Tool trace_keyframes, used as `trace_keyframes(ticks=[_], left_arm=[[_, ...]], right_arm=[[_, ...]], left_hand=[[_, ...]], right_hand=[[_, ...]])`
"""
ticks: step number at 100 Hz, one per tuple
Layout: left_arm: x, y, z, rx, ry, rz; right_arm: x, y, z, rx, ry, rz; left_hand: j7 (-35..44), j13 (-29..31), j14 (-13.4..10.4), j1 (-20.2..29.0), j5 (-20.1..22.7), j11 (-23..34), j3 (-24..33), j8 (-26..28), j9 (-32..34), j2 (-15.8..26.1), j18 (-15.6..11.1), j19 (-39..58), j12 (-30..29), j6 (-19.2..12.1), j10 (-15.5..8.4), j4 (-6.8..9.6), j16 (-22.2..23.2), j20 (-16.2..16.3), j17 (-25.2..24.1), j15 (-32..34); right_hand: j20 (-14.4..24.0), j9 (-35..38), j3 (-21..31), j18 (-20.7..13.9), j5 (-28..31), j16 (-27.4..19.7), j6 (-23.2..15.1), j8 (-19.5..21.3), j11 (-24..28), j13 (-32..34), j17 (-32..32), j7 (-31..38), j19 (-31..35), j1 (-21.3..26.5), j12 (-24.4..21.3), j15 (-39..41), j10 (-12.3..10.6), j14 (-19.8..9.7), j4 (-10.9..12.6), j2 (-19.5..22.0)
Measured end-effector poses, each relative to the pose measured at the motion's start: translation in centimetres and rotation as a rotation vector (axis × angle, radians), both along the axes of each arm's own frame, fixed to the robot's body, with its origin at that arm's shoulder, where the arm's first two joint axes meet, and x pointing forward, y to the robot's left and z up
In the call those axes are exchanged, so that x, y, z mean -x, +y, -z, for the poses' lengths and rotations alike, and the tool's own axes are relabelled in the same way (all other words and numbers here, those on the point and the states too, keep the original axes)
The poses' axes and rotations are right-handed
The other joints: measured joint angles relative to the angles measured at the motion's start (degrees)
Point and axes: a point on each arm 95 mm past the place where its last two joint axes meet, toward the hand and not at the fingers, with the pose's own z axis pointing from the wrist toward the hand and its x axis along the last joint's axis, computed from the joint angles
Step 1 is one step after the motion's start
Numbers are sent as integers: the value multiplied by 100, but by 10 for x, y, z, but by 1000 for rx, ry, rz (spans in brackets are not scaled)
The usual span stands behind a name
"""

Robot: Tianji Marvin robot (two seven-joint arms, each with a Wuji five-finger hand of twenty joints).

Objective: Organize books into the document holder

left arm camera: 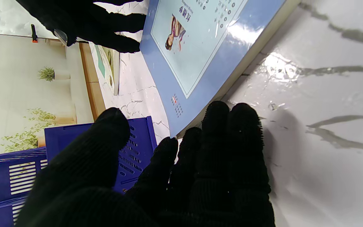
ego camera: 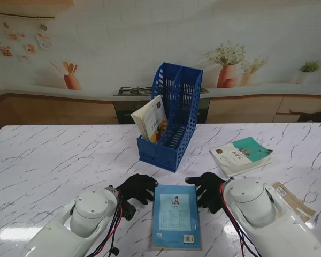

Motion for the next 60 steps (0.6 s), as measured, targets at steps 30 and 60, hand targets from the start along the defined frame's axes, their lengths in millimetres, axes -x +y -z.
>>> trace_keyframes(ticks=[30, 60], left_arm=[[-5, 4, 1, 69, 51, 5], [-4, -3, 1, 95, 64, 21]], right_arm=[[-5, 0, 9, -62, 2, 81], [-1, 10, 18, -149, -17, 130]], left_hand=[[-151, -179, 242, 1, -138, 25, 2, -6, -272, -1, 96, -41, 124, 3, 222, 0, 152, -7, 0, 14], [-439, -584, 76, 1, -711, 174, 56, -48, -1416, -171, 121, -48, 627, -66, 111, 0, 665, 9, -177, 295]], right_hand=[[-25, 13, 302, 959, 0, 180, -4, 26, 693, 29, -124, 26, -8, 67, 208, 824, 550, 682, 0, -101], [-36, 7, 425, 1030, 0, 232, -143, 203, 808, 31, -192, 99, -157, 67, 213, 1003, 296, 540, 0, -207]])
